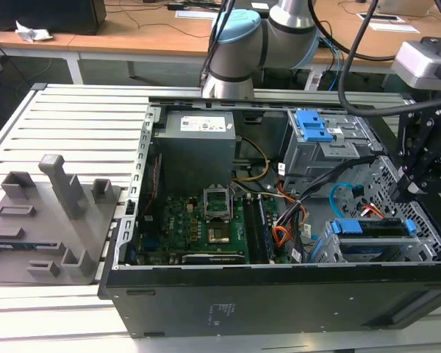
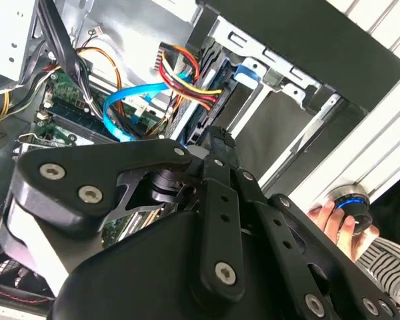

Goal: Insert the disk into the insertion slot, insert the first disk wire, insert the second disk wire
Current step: 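Insert the first disk wire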

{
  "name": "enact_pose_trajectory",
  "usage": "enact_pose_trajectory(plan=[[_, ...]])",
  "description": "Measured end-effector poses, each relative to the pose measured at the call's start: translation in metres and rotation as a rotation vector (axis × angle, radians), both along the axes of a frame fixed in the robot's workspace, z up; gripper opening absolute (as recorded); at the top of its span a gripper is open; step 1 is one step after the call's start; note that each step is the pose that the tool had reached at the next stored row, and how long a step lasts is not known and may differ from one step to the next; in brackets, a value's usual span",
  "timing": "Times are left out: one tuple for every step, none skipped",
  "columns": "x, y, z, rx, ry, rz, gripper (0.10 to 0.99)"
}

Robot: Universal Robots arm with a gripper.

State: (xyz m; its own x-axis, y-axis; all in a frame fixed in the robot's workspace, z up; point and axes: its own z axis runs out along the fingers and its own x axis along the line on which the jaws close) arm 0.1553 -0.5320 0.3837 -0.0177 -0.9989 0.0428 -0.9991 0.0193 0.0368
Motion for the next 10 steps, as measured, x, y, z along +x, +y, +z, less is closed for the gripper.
enact_pose_trajectory(plan=[[-0.0016, 0.0000, 0.0000, 0.000, 0.0000, 0.000, 0.106], [-0.0039, 0.0000, 0.0000, 0.000, 0.0000, 0.000, 0.106], [-0.0055, 0.0000, 0.0000, 0.000, -0.0001, 0.000, 0.106], [-0.0090, 0.0000, 0.0000, 0.000, 0.0000, 0.000, 0.106], [-0.0115, 0.0000, 0.0000, 0.000, 0.0000, 0.000, 0.106], [-0.0130, 0.0000, 0.0000, 0.000, -0.0001, 0.000, 0.106], [-0.0149, 0.0000, 0.0000, 0.000, -0.0001, 0.000, 0.106], [-0.0173, 0.0000, 0.0000, 0.000, 0.0000, 0.000, 0.106], [-0.0180, -0.0001, -0.0001, 0.000, -0.0001, 0.000, 0.106], [-0.0179, -0.0001, 0.0000, 0.000, 0.0000, 0.000, 0.106]])
